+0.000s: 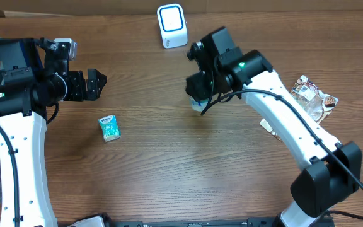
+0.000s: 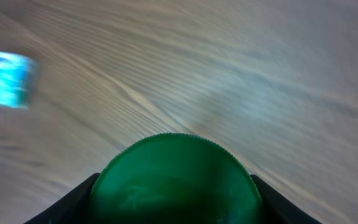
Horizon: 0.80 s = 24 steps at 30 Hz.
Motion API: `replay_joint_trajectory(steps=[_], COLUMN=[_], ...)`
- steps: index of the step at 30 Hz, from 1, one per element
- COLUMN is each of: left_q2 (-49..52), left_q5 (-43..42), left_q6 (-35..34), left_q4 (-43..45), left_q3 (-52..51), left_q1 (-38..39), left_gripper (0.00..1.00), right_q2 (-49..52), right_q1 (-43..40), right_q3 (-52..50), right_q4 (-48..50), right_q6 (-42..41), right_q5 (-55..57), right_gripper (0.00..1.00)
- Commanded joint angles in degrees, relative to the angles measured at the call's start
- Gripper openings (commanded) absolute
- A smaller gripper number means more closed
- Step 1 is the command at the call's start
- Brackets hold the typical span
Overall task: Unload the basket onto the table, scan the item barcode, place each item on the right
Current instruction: 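Carry the jar right and set it beside the scanned pile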
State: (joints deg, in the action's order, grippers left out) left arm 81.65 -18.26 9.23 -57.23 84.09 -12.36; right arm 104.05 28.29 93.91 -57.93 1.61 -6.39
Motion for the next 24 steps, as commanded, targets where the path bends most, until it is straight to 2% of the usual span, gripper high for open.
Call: replay_joint_trajectory(steps=[1, 6, 8, 10, 14, 19, 24], left_q2=[-0.28, -0.28, -0.28, -0.28, -0.28, -0.28, -0.28], left_q5=[-0.63, -0.63, -0.63, -0.63, -0.63, -0.63, -0.63], left_q6=[0.87, 0.87, 0.87, 0.87, 0.87, 0.87, 0.87], left_q4=[0.17, 0.17, 0.17, 0.17, 0.15, 0.17, 0.15], left_q3=[1.25, 1.25, 1.25, 1.25, 1.25, 1.25, 1.25], left_q1=[0.37, 0.39, 0.37, 0.39, 0.39, 0.37, 0.39], left_gripper=[0.99, 1.0, 1.0, 1.0, 1.0, 1.0, 1.0], right_q2=[0.79, 0.87, 0.87, 0.94, 2.45, 5.44, 7.96], right_q1=[-2.78, -10.12, -12.81, -15.23, -19.78, -23.5, -26.95], right_q3=[-5.25, -10.54, -12.07, -13.64, -16.55, -17.14, -17.14], right_q4=[2.25, 11.74, 17.05, 22.82, 34.69, 40.68, 41.09], right_q6=[-8.26, -16.72, -17.11, -17.09, -17.03, -16.59, -16.63], right_q5=[13.27, 15.82, 15.78, 15.78, 15.82, 17.03, 25.57], right_gripper=[0.15, 0.17, 0.18, 0.3, 0.43, 0.44, 0.43])
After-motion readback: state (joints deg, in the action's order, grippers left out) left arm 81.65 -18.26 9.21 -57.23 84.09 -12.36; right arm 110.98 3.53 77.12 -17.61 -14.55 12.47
